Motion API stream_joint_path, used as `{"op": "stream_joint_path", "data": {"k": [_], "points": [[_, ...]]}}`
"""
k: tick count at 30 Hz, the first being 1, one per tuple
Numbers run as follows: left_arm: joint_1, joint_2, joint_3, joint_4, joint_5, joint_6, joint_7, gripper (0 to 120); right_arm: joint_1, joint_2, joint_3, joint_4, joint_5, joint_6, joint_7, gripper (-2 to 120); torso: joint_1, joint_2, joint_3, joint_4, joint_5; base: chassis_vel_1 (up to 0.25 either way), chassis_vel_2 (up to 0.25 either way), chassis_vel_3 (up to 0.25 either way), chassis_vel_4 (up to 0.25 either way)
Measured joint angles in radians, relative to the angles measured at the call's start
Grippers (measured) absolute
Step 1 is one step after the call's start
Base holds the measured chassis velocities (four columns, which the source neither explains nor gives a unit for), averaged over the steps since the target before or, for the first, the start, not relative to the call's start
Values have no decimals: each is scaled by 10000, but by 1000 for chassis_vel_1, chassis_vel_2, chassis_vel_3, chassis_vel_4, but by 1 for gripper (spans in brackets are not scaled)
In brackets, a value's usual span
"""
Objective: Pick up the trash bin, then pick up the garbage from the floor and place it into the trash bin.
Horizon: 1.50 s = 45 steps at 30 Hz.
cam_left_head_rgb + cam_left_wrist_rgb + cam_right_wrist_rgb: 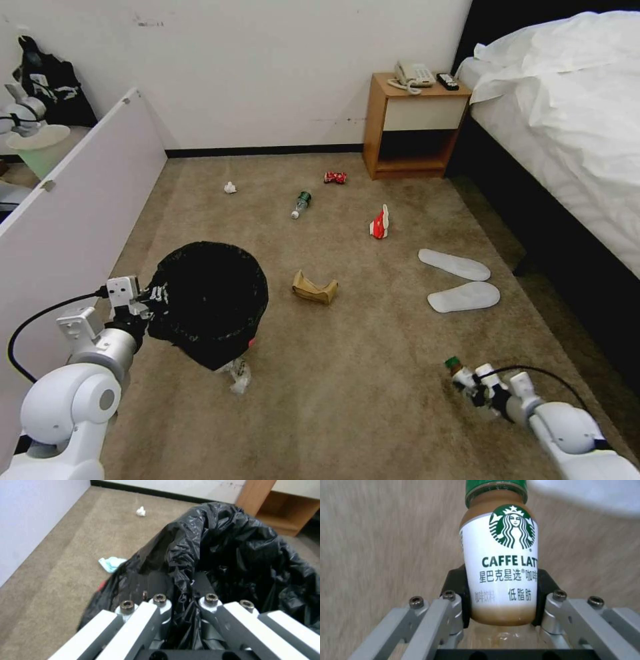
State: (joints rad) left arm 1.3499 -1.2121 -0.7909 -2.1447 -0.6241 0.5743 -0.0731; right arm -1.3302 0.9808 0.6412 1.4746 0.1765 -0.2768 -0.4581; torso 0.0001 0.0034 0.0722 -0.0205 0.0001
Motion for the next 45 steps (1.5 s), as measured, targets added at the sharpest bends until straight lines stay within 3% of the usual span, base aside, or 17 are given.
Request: {"op": "stream_joint_path", "data": {"k": [13, 16, 17, 18, 20, 25, 27, 32, 35, 36, 38, 41, 42, 44, 45], "points": [[106, 233, 84, -304, -386, 70, 127, 4, -302, -2, 1260, 2211, 635, 1097, -242, 30, 0, 5, -2, -3, 0, 0, 0, 0, 0], [113, 357, 126, -271, -528, 96, 245, 4, -226, -6, 1354, 2594, 1041, 1851, -652, 30, 0, 7, -3, -3, -1, 0, 0, 0, 0], [105, 438, 194, -196, -636, 140, 342, 4, -149, 12, 1362, 2747, 1436, 2544, -1014, 30, 0, 7, -3, -3, -1, 0, 0, 0, 0], [105, 438, 194, -196, -636, 140, 342, 4, -149, 12, 1362, 2747, 1436, 2544, -1014, 30, 0, 7, -3, -3, -1, 0, 0, 0, 0], [53, 566, 389, -60, -822, 241, 493, 4, -79, 50, 1361, 3040, 2067, 3516, -1592, 30, 0, 6, -3, -2, -1, 0, 0, 0, 0], [-91, 732, 767, 155, -879, 291, 670, 4, -125, 30, 1313, 3589, 2735, 4094, -1918, 30, 0, 7, -3, -4, -3, 0, 0, 0, 0], [-321, 921, 1279, 385, -1073, 341, 756, 4, -158, -73, 1262, 4174, 3178, 4265, -2005, 30, 0, 7, -3, -5, -2, 0, 0, 0, 0], [-654, 1174, 1960, 730, -1373, 344, 988, 4, -102, -314, 1186, 4779, 3732, 4377, -2071, 30, 0, 7, -3, -4, -1, 0, 0, 0, 0], [-1257, 1478, 2710, 1202, -1631, 97, 1390, 4, 64, -775, 1149, 5453, 4468, 4319, -2149, 30, 0, 7, -2, -4, -1, 0, 0, 0, 0], [-1257, 1478, 2710, 1202, -1631, 97, 1390, 4, 64, -775, 1149, 5453, 4468, 4319, -2149, 30, 0, 7, -2, -4, -1, 0, 0, 0, 0], [-1489, 1591, 2983, 1353, -1712, -37, 1570, 4, 128, -925, 1127, 5627, 4768, 4262, -2166, 30, 0, 7, -2, -3, -2, 0, 0, 0, 0], [-2207, 1939, 3882, 1838, -2069, -553, 2041, 4, 318, -1411, 1032, 6042, 5671, 4109, -2194, 30, 0, 6, -2, -4, 0, 0, 0, 0, 0], [-2207, 1939, 3882, 1838, -2069, -553, 2041, 4, 318, -1411, 1032, 6042, 5671, 4109, -2194, 30, 0, 6, -2, -4, 0, 0, 0, 0, 0], [-2666, 2010, 4590, 2244, -2271, -1004, 2318, 4, 449, -1634, 996, 6220, 6029, 4098, -2264, 30, -1, 6, -1, -2, 0, 0, 0, 0, 0], [-2666, 2010, 4590, 2244, -2271, -1004, 2318, 4, 449, -1634, 996, 6220, 6029, 4098, -2264, 30, -1, 6, -1, -2, 0, 0, 0, 0, 0]]}}
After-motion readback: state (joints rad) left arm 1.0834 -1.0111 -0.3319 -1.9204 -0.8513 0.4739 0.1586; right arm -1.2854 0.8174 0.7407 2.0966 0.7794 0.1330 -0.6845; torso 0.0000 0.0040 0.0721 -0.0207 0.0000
